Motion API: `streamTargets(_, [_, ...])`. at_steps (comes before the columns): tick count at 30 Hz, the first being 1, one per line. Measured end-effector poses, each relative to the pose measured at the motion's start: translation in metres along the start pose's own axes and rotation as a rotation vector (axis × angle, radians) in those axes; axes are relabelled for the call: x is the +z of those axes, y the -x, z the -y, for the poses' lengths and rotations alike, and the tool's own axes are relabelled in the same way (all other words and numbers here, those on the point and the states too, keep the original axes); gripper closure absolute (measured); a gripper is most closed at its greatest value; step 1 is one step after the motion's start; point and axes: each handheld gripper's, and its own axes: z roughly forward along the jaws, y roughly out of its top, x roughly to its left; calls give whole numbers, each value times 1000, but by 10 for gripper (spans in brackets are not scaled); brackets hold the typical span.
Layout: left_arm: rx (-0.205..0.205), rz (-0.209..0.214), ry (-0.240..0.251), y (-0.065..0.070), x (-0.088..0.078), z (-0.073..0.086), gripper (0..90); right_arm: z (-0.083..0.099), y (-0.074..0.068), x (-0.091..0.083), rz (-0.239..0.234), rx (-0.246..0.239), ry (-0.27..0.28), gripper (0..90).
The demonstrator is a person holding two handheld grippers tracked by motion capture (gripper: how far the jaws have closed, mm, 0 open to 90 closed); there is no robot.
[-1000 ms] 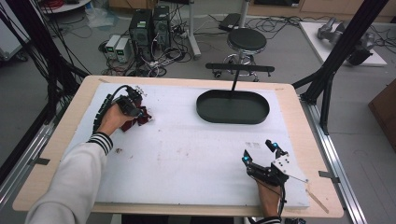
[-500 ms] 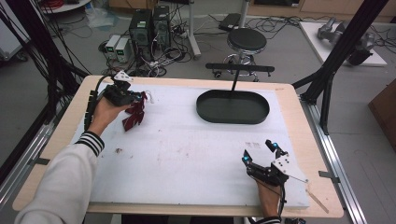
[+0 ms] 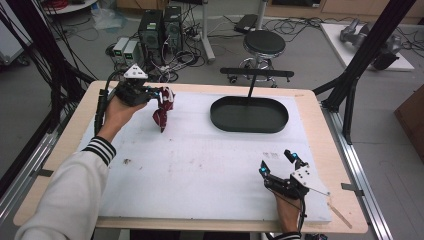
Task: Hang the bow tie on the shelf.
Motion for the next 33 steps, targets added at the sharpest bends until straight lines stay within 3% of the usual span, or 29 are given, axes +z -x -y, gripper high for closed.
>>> streamTargets(11, [48, 28, 62, 24, 12, -33, 857, 0, 0, 0, -3, 2, 10, 100])
streamTargets(19, [46, 73, 89, 37, 28, -47, 857, 0, 0, -1, -3, 5, 9, 100])
streamTargets(33, [72, 103, 124, 56, 49, -76, 856, 0, 0, -1, -5, 1, 10, 100])
